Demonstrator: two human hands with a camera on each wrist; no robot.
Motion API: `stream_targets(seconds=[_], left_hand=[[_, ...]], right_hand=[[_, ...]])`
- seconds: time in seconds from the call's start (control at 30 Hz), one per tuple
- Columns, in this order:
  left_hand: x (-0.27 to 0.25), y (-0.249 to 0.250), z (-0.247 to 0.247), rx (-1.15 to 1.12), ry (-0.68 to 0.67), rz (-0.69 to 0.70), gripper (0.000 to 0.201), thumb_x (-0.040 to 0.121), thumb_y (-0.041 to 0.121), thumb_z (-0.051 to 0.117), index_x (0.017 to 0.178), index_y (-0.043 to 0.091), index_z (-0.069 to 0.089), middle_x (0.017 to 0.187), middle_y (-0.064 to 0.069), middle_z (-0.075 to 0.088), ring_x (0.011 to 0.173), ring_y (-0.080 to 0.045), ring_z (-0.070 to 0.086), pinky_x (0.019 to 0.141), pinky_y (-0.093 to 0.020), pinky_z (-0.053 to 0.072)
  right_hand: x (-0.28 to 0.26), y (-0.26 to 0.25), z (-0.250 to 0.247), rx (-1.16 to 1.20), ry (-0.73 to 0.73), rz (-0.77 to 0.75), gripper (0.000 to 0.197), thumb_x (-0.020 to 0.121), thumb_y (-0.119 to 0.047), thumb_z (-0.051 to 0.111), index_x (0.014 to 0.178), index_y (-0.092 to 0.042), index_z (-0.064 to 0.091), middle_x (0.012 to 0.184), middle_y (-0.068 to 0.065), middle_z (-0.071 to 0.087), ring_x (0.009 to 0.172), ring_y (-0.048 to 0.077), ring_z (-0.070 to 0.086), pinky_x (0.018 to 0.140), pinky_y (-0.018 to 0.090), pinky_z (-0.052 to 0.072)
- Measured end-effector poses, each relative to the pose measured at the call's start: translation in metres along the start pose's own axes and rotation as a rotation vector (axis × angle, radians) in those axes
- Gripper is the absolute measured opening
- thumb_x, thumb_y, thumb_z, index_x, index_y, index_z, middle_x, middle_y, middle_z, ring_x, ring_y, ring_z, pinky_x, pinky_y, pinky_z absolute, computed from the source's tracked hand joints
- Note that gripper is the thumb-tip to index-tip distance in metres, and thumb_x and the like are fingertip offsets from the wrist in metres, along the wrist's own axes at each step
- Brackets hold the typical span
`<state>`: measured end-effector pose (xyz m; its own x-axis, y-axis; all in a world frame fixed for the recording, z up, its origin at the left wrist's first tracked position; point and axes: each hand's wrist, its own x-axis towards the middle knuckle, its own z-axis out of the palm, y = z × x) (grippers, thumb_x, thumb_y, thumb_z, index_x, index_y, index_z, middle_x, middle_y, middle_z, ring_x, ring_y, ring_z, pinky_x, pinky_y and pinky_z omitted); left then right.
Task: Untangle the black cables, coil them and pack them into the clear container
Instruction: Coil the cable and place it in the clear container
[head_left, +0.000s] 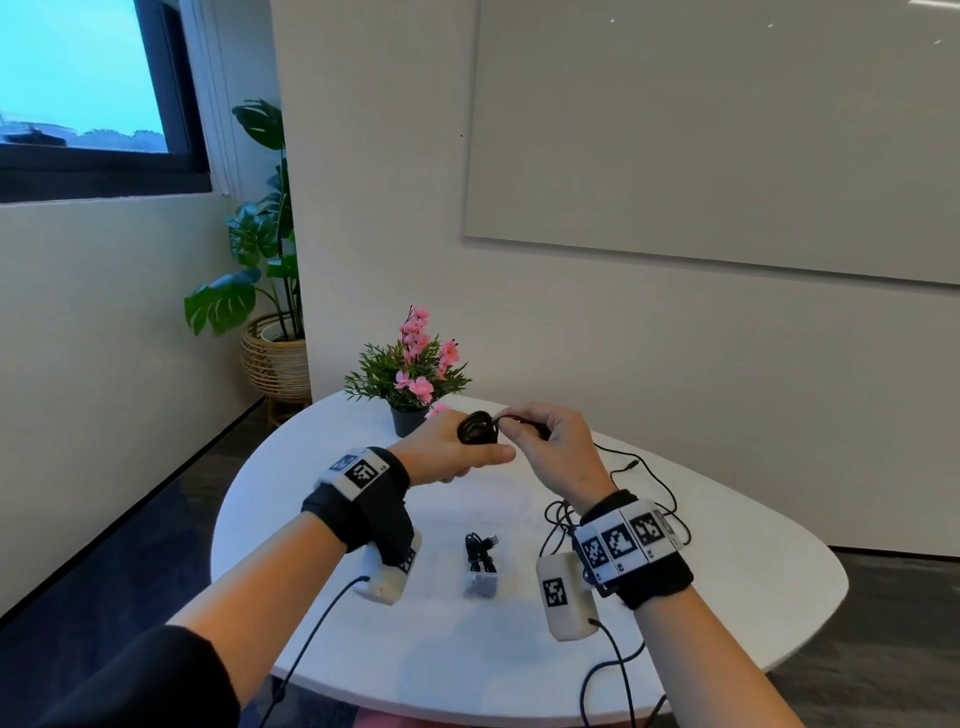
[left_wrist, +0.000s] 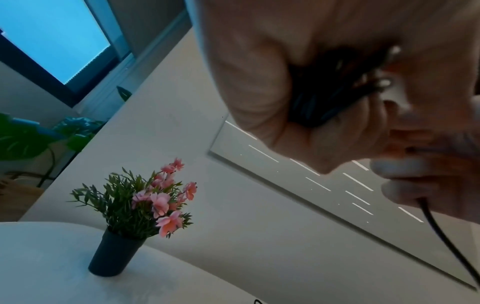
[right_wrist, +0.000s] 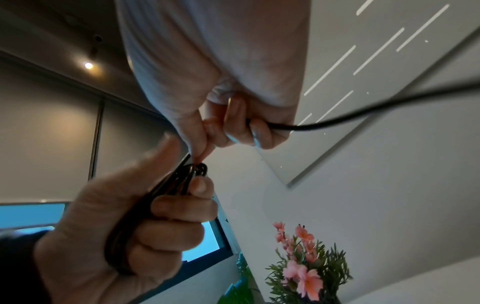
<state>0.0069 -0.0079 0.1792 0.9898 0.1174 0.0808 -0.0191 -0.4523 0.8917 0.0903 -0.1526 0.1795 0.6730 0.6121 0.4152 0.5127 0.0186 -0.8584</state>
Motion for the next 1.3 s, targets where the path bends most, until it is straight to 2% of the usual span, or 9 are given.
stream_targets(seconds=[0.2,0.3,0.4,0.53,0.63,0.73,0.9,1.03,1.3], left_hand=[[-0.007,-0.003,0.0,-0.256,0.015,0.041,0.027,0.098,0.027,0.043,0.079,0.01,0.053,0.069,-0.001,0.054,0.063,-0.013,0.054,0.066,-0.027,0.046],[-0.006,-0.008,0.002,-0.669,0.162,0.058,0.033,0.1,0.029,0.035,0.088,0.008,0.057,0.111,-0.006,0.068,0.103,-0.018,0.066,0.09,-0.039,0.052],[-0.002,-0.009,-0.002,-0.934,0.297,0.08,0.036,0.101,0.034,0.031,0.082,0.01,0.051,0.129,-0.011,0.06,0.119,-0.023,0.057,0.095,-0.043,0.047],[0.002,-0.006,-0.005,-1.002,0.451,0.051,0.038,0.101,0.036,0.029,0.087,0.009,0.052,0.107,-0.01,0.069,0.107,-0.027,0.064,0.085,-0.045,0.053],[0.003,-0.002,-0.006,-0.97,0.577,-0.015,0.035,0.1,0.037,0.036,0.079,0.013,0.05,0.073,-0.003,0.06,0.066,-0.018,0.065,0.061,-0.039,0.058],[0.003,-0.005,-0.011,-0.726,0.682,-0.072,0.034,0.099,0.041,0.039,0.076,0.016,0.047,0.066,0.0,0.05,0.044,-0.009,0.036,0.036,-0.018,0.031],[-0.003,-0.019,-0.005,-0.112,0.552,-0.083,0.04,0.097,0.05,0.031,0.101,0.012,0.045,0.064,-0.004,0.063,0.045,-0.017,0.041,0.036,-0.019,0.031],[-0.014,-0.012,0.008,0.347,0.414,-0.008,0.058,0.101,0.04,0.016,0.058,0.019,0.049,0.048,0.004,0.052,0.047,-0.01,0.047,0.049,-0.02,0.032],[-0.015,-0.026,0.014,0.071,0.062,0.07,0.091,0.09,0.062,0.002,0.065,-0.001,0.062,0.057,-0.019,0.063,0.041,-0.014,0.046,0.045,-0.016,0.037]], right_hand=[[0.002,0.007,-0.002,0.125,0.082,0.088,0.027,0.083,-0.014,0.069,0.103,-0.01,0.051,0.056,-0.008,0.044,0.049,0.004,0.041,0.056,0.018,0.036],[0.0,0.012,0.004,0.134,0.097,0.082,0.005,0.09,-0.015,0.06,0.091,-0.012,0.057,0.064,-0.006,0.048,0.054,0.003,0.042,0.06,0.022,0.036],[-0.007,0.023,0.012,-0.067,0.064,0.032,0.015,0.097,-0.021,0.048,0.094,-0.018,0.063,0.068,-0.006,0.05,0.058,0.006,0.042,0.058,0.019,0.035],[-0.023,0.034,0.026,-0.334,-0.087,-0.009,0.022,0.097,-0.03,0.047,0.107,-0.027,0.067,0.086,-0.009,0.067,0.059,-0.002,0.047,0.058,0.014,0.037],[-0.033,0.031,0.035,-0.461,-0.248,0.017,0.03,0.097,-0.04,0.043,0.123,-0.038,0.059,0.092,-0.013,0.069,0.071,0.006,0.055,0.068,0.028,0.045],[-0.04,0.014,0.037,-0.642,-0.411,-0.032,0.033,0.097,-0.037,0.039,0.126,-0.04,0.054,0.069,-0.01,0.055,0.065,0.013,0.046,0.063,0.029,0.038],[-0.036,-0.015,0.024,-0.647,-0.387,-0.174,0.021,0.09,-0.028,0.052,0.094,-0.021,0.072,0.089,-0.006,0.07,0.074,0.015,0.056,0.069,0.031,0.046],[-0.021,-0.022,0.011,-0.567,-0.307,-0.276,0.009,0.083,-0.026,0.068,0.081,-0.018,0.071,0.069,-0.008,0.054,0.064,0.011,0.052,0.063,0.024,0.042],[-0.015,-0.009,0.0,-0.46,-0.234,-0.188,0.019,0.078,-0.025,0.074,0.087,-0.012,0.065,0.074,-0.009,0.052,0.062,0.001,0.046,0.06,0.014,0.036]])
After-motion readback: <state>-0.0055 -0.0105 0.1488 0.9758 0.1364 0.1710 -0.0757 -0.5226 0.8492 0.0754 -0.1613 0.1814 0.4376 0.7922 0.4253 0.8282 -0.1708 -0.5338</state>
